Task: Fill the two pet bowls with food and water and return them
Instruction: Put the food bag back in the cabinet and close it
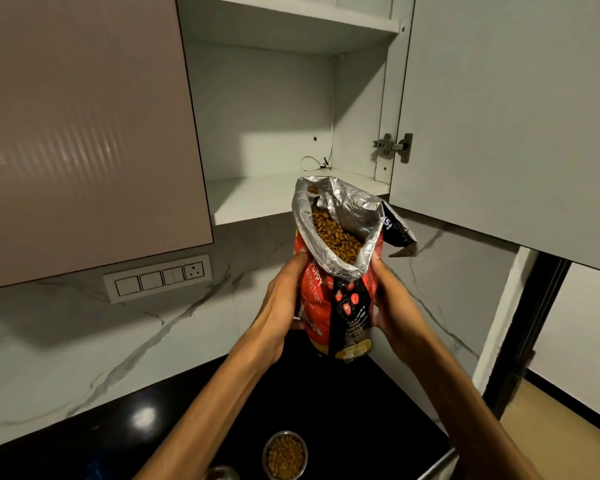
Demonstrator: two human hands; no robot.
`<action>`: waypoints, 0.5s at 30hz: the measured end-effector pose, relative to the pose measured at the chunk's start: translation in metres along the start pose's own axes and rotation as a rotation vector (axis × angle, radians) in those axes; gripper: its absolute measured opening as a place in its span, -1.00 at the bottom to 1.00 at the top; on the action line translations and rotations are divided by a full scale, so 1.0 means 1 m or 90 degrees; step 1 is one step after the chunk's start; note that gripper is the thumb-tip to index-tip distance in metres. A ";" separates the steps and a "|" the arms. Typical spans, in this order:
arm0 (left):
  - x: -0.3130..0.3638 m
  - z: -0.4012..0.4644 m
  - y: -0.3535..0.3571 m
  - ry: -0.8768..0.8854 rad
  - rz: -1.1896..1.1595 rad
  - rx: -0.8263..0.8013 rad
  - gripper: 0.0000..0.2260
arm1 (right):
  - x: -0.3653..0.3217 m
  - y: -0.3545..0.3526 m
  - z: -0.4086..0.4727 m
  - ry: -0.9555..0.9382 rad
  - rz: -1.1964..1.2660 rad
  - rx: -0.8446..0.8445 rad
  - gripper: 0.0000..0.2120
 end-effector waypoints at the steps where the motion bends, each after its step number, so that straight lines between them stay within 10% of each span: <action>1: 0.005 0.000 -0.001 0.002 0.005 0.000 -0.53 | -0.004 0.001 0.000 0.003 -0.002 0.001 -0.47; 15: 0.063 0.012 -0.010 0.053 0.077 0.004 -0.55 | -0.054 0.010 0.011 0.010 -0.015 0.003 -0.47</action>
Point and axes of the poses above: each hand's wrist, its own z-axis towards the middle knuckle, its own y-axis out of the palm, x = y × z, the point moved 6 cm from there along z, towards the middle knuckle, and after that the axes turned 1 degree about x, right-handed, at the moved point
